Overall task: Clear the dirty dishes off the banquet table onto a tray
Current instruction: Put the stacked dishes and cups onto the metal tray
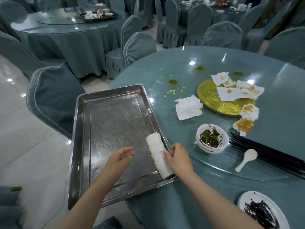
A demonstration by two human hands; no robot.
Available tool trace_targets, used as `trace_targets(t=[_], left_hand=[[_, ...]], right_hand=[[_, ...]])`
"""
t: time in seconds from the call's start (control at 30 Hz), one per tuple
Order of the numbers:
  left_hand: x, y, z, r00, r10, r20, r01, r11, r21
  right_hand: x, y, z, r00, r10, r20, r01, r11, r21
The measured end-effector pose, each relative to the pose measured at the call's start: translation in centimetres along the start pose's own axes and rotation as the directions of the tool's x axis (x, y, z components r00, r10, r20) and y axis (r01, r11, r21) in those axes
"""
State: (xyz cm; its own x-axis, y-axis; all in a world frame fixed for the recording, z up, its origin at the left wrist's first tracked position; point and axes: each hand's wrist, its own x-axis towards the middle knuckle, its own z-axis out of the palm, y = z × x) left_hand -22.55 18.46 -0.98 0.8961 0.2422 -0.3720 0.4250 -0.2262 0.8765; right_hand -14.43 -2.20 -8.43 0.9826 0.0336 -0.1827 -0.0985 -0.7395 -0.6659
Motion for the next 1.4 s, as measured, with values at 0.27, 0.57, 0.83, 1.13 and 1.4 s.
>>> trace_targets(t=[0.27, 0.57, 0.83, 1.13, 1.4], left_hand=[[1.4, 2.0, 3.7, 0.996, 0.02, 0.082, -0.02, 1.0, -0.001], [2.2, 2.1, 8.2, 0.999, -0.035, 0.027, 0.037, 0.996, -0.086], [0.9, 1.5, 8.1, 0.996, -0.067, -0.06, 0.057, 0.988, -0.144], [-0.6, 0.2, 5.6, 0.996, -0.032, -0.083, 0.013, 0.974, -0.227], [-0.5, -2.4, 2.2, 0.97, -0.239, -0.04, 0.205, 0.898, -0.389]], right_hand=[[-0.8, 6.1, -5.7, 0.916, 0.399, 0.047, -0.347, 0.727, 0.593], [2.1, 8.9, -10.4, 0.855, 0.462, 0.236, -0.439, 0.401, 0.804], [3.9, 8.3, -10.8, 0.902, 0.414, 0.124, -0.381, 0.627, 0.68], [-0.6, -1.3, -8.2, 0.942, 0.071, 0.327, -0.232, 0.843, 0.485], [-3.3, -4.0, -1.7, 0.918, 0.027, 0.395, -0.147, 0.949, 0.278]])
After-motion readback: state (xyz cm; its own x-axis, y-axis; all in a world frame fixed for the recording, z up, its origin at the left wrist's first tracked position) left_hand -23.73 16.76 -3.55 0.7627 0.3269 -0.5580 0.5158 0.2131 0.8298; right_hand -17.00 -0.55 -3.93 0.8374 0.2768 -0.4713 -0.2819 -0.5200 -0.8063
